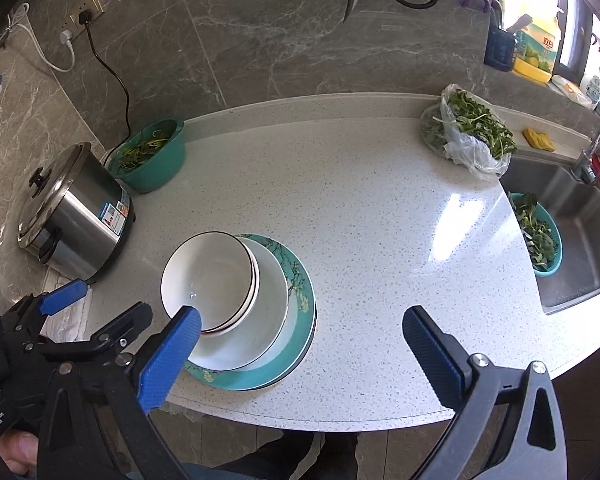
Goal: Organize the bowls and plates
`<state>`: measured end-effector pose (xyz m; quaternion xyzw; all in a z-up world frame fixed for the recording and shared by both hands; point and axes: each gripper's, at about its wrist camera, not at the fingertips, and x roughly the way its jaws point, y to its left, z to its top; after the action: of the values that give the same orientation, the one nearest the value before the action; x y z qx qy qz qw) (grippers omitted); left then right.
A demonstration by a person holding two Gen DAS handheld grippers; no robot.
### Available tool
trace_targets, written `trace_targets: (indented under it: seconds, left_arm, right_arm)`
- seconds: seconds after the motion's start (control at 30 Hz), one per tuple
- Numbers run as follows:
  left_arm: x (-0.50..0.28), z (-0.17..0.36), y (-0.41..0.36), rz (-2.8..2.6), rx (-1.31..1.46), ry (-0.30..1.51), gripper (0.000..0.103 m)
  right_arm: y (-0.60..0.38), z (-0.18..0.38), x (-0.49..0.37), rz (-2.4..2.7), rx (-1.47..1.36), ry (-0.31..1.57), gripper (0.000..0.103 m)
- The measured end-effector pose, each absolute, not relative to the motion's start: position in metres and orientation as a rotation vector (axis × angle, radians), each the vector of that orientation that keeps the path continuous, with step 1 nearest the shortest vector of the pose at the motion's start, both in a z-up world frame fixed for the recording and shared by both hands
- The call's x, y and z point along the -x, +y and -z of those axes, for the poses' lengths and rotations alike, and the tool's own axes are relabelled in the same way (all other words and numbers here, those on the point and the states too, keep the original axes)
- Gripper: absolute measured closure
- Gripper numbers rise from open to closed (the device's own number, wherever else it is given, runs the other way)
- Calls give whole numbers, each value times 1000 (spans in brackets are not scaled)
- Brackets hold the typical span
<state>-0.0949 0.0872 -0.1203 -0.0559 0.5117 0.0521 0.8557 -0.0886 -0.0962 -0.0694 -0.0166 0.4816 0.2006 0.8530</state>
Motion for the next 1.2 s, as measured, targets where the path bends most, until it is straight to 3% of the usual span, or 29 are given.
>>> trace_targets:
  seconds: [1.2]
  left_arm:
    - [79, 104, 80, -184, 85, 1047, 0]
  right_arm:
    - [-99, 76, 72, -331, 82, 1111, 0]
